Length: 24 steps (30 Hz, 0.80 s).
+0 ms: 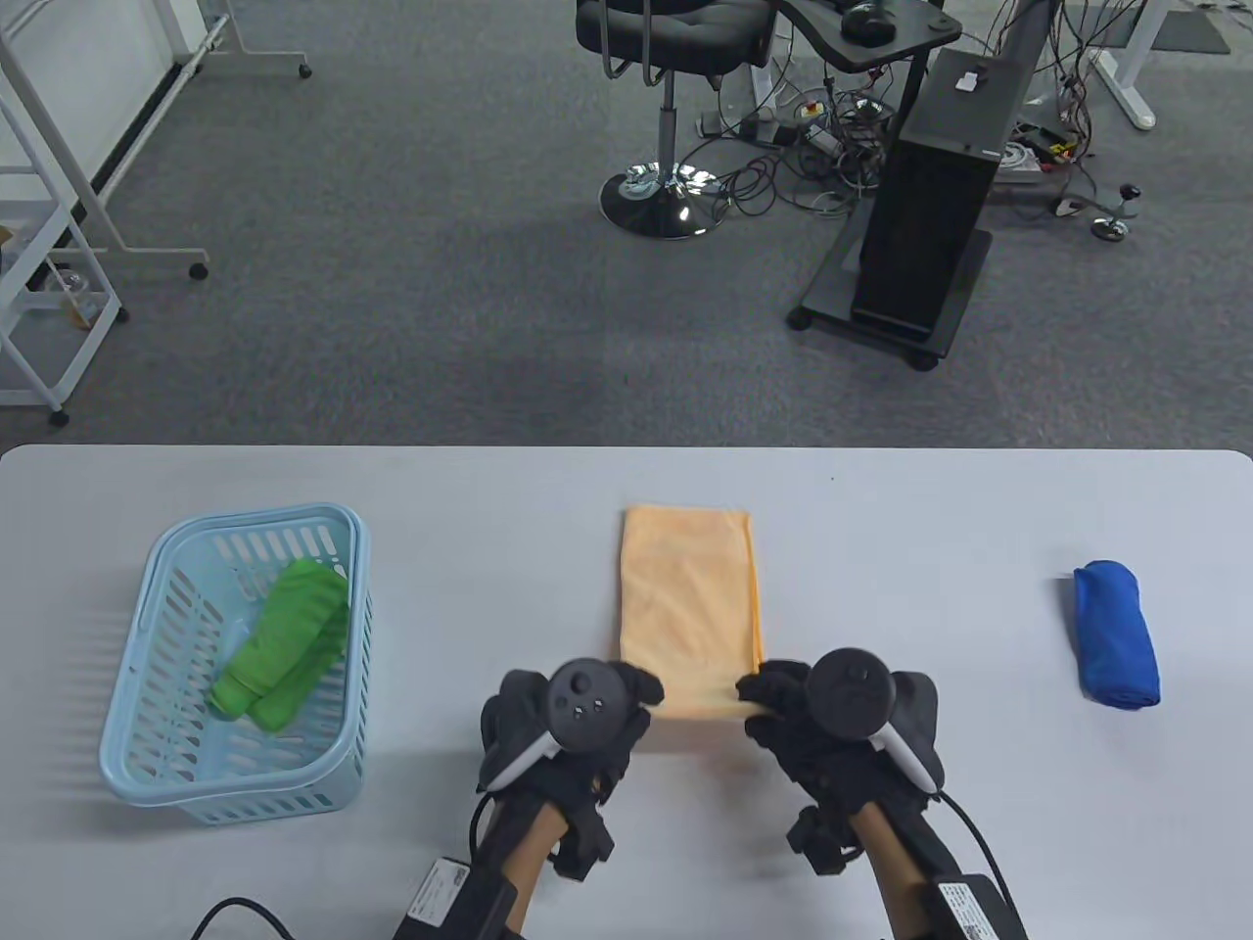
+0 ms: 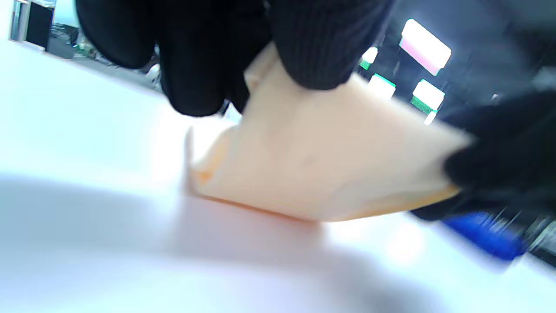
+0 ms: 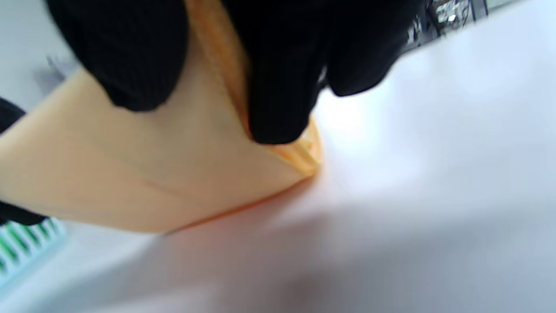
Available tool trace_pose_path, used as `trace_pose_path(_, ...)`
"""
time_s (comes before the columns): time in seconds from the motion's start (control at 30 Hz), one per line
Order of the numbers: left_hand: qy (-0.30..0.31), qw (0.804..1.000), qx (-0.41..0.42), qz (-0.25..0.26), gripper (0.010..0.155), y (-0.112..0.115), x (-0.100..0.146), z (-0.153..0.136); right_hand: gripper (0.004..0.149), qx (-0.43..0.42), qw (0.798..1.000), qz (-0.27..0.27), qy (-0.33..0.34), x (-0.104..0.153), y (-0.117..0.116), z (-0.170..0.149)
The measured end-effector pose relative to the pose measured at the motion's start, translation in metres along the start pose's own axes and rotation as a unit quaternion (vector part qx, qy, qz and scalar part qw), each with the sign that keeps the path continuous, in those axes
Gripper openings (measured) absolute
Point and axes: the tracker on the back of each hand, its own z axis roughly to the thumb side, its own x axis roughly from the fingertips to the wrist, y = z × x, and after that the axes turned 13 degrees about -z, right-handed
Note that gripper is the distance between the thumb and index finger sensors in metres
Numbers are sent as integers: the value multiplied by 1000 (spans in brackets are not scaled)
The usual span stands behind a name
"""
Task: Roll rectangular towel into towel roll
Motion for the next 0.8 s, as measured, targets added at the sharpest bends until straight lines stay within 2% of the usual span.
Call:
trace_pose_path(0.1,-33,998,-56,-8,44,25,9,4,53,65,997,16,39,15,-8,-5)
trace_pose_path(0.2,-36,998,-44,-10,44,35,15,6,54,96,993,57,42,25,-6,-11)
trace_pose_path(0.27,-29,999,-12,-21,44,36,14,4,53,79,994,61,38,31,-6,-16)
trace_pose_path(0.33,-26,1000,-5,-11,44,34,15,4,54,48,997,53,33,37,-10,-24)
trace_pose_path(0.4,-23,1000,-11,-12,45,34,16,4,57,52,992,113,8,37,-4,-27)
trace_pose_path(0.53,-34,999,18,-4,45,29,21,-3,59,102,993,65,-5,45,26,-21)
trace_pose_path(0.6,-36,999,34,-5,45,29,23,-6,60,89,996,27,3,48,33,-15)
trace_pose_path(0.7,-37,999,29,-6,45,30,23,-6,66,53,998,14,24,49,26,-5)
trace_pose_path(0.8,-35,999,28,-7,45,32,22,-2,78,51,996,71,36,45,1,1)
